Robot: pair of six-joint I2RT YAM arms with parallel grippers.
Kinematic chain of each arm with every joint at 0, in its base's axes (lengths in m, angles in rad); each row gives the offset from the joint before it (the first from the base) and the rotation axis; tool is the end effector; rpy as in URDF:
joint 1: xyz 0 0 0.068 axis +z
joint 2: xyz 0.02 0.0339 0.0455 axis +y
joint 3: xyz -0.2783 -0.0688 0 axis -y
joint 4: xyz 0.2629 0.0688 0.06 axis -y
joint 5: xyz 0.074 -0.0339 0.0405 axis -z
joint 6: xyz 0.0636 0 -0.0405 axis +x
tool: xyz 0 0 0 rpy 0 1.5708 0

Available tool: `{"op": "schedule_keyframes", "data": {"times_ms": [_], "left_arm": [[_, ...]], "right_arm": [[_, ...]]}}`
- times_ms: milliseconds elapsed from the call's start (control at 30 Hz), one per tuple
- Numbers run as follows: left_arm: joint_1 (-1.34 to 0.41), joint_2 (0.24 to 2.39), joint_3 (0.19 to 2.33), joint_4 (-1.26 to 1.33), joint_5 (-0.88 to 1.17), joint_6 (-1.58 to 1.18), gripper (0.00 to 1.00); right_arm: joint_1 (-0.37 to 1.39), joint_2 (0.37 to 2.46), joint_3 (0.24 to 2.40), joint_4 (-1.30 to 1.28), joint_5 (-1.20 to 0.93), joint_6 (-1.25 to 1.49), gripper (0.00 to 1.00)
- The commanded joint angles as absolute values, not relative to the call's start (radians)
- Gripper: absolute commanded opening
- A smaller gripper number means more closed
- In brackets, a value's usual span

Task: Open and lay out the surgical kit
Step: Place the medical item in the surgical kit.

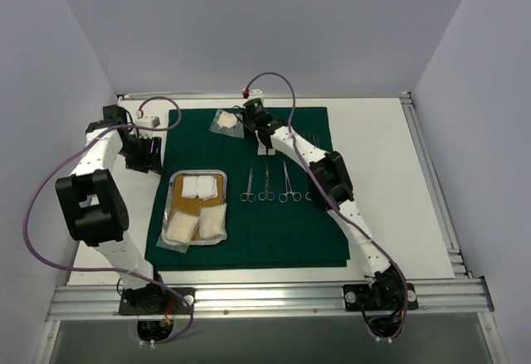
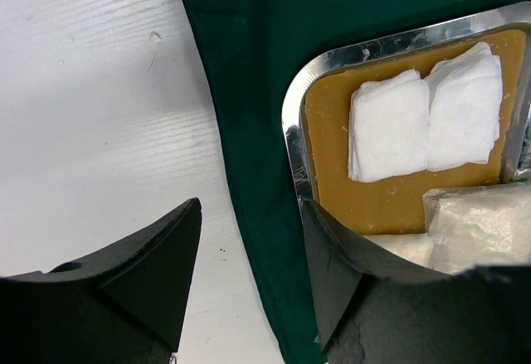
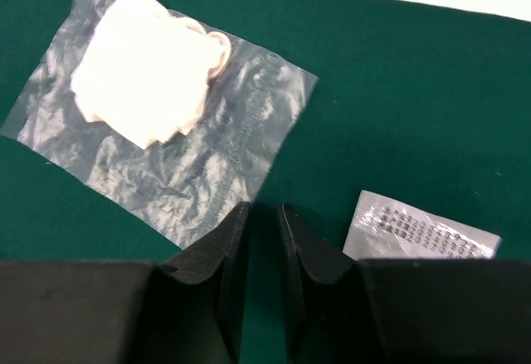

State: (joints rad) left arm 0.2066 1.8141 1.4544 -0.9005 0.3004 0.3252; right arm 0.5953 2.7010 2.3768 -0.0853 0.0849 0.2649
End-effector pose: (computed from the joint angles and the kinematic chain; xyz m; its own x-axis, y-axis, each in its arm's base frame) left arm 0.3909 0.0627 0.2189 -0.9174 0.1195 -0.3796 0.1959 0.9659 -0.1693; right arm 0.5545 0.3690 0.1506 -0.4476 0.0119 -0.8942 -0.3908 0.8968 0.2076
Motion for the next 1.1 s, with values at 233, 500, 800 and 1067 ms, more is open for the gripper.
{"op": "schedule_keyframes", "data": {"times_ms": [233,500,800,1067], "left_arm": [[0.213,1.792,1.443,-0.896,0.331,0.327,0.61],[0.213,1.792,1.440,-0.896,0.328,0.331,0.61],[0.215,1.792,1.442,-0.899,0.324,0.336,0.61],[0.213,1.790,1.440,-0.899,0.322,0.339,0.61]], "right_arm": [[0.545,2.723,2.352,0.081,-0.023,0.474,0.24],[0.534,2.778,2.373,0.143,-0.070,0.561,0.18],[0.515,2.772,2.342,0.244,-0.130,0.598,0.02],[0.486,2.799,2.370,0.307,-0.147,0.621,0.00]]}}
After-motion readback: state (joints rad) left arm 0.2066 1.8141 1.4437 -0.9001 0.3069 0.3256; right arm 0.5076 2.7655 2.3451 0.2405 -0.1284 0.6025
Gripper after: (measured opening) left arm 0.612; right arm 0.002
